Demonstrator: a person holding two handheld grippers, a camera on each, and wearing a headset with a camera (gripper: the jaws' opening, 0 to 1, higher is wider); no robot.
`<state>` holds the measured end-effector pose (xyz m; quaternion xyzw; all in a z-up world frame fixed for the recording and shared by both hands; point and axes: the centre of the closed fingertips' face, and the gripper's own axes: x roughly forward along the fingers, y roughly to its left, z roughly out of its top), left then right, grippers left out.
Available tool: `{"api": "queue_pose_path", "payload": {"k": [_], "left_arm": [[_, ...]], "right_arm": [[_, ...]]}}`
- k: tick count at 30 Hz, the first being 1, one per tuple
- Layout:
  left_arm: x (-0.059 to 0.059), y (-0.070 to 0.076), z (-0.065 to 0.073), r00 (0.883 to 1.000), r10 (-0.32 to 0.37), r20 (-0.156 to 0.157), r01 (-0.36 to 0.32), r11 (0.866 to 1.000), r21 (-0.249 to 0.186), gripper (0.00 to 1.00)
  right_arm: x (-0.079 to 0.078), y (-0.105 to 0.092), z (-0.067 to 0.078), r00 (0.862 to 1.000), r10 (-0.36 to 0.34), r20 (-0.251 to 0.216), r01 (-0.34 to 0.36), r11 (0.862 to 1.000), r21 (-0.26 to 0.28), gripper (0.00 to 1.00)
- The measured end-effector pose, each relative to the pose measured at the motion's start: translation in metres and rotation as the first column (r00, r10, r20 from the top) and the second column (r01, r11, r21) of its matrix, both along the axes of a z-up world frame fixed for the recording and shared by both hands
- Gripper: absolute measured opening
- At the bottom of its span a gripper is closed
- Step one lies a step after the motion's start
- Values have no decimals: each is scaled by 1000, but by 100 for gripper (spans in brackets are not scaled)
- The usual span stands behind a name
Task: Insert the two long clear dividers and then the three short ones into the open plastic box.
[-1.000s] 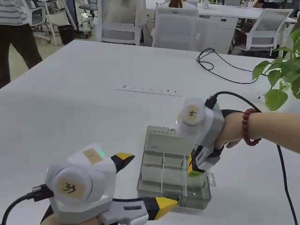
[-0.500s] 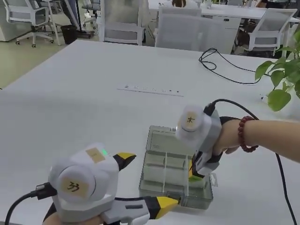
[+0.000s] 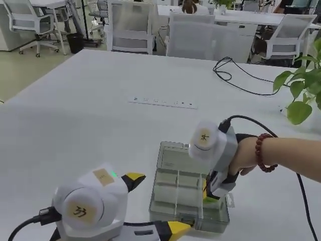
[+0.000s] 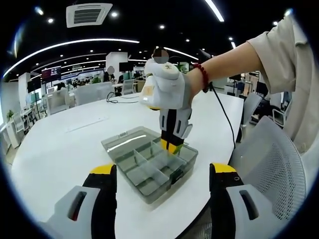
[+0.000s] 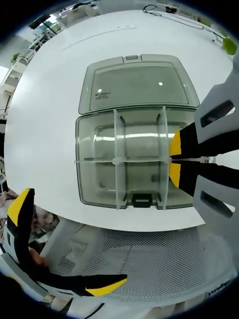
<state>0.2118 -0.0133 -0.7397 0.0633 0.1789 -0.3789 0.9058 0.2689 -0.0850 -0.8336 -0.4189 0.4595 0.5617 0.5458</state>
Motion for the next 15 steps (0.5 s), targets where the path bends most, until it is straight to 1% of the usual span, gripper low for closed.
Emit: {"api": "queue_pose_path", "payload": {"k": [3,5,7,8,11,13,15], "left_arm": [[0,0,-1,1000,1,-5,-1,1000,9,77],[1,0,0,1000,7,-7,-7,1000,-4,77],[1,2,0,1000,12,-5,-12,1000,1,77],[2,2,0,1000,13,-4,-13,1000,8,78],[2,3,-1,1000,14,-8,-14,1000,14,77],[2,4,-1,1000,17,-7,-17,1000,16,77],[2,5,-1,1000,21,-11,-21,1000,21,77]], "right_arm": [[0,0,0,1000,11,16,-11,1000,2,3],[0,0,0,1000,-3,17,3,1000,12,3],[1,0,0,1000,-14,18,13,1000,24,3],[1,0,0,999,-31,16,31,999,31,4],[1,0,0,999,-44,23,43,998,45,8],[1,0,1,999,-46,29,44,998,52,8],[2,1,3,998,-55,43,52,996,76,10]]}}
